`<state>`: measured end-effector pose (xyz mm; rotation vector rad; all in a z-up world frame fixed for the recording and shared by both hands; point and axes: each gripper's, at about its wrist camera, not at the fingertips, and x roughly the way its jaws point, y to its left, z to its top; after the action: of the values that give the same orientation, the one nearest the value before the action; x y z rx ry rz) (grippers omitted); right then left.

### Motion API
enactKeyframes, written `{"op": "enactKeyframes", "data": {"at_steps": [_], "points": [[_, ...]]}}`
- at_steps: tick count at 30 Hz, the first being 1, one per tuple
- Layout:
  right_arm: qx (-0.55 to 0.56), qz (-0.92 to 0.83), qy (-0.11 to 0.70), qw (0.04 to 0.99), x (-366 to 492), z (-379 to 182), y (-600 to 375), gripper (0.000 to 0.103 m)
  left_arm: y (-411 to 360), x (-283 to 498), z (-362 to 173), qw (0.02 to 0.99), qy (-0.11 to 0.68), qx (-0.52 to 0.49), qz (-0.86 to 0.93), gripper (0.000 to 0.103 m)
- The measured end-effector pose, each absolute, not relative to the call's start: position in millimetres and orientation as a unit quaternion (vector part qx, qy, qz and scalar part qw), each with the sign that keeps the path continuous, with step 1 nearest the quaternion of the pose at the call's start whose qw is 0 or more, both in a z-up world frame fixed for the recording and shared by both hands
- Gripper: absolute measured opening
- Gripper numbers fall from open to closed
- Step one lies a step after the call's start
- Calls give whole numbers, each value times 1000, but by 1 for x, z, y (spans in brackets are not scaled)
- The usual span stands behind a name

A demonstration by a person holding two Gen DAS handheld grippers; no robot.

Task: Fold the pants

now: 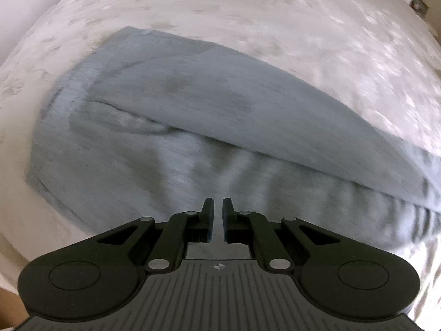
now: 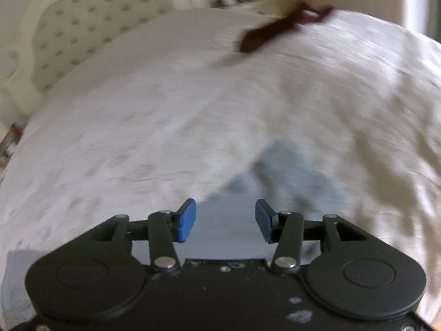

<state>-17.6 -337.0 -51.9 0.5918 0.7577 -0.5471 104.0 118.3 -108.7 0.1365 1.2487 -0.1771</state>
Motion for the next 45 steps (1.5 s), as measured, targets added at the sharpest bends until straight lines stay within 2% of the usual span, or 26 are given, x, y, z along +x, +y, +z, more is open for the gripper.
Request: {"op": "enactKeyframes", "data": {"at_steps": [6,15,21,30,35,37,38,39,45], "points": [[273,-157,373,873,69,-36,-231,70,194,163,-122,806,585,51,-67,7],[188,47,420,887,208,-37,-50,75,271,242,-138,813,580,39,-30,7],[113,155,448,873,287,-42,32,80,298,266,-157,805,592,-2,-29,7],[55,245,503,827,393,-94,83,81,316,273,-169,798,600,-56,-34,6],[58,287,552,781,419,-123,96,81,320,276,-171,794,603,-73,-27,6],[66,302,563,766,420,-125,99,66,317,275,-171,796,602,-64,-27,6],[70,307,564,763,418,-122,99,38,316,275,-170,796,601,-61,-26,6],[70,308,564,763,416,-120,99,14,315,275,-169,797,601,-60,-26,6],[109,326,488,802,365,-55,87,12,320,270,-156,804,590,-65,-22,6]]}}
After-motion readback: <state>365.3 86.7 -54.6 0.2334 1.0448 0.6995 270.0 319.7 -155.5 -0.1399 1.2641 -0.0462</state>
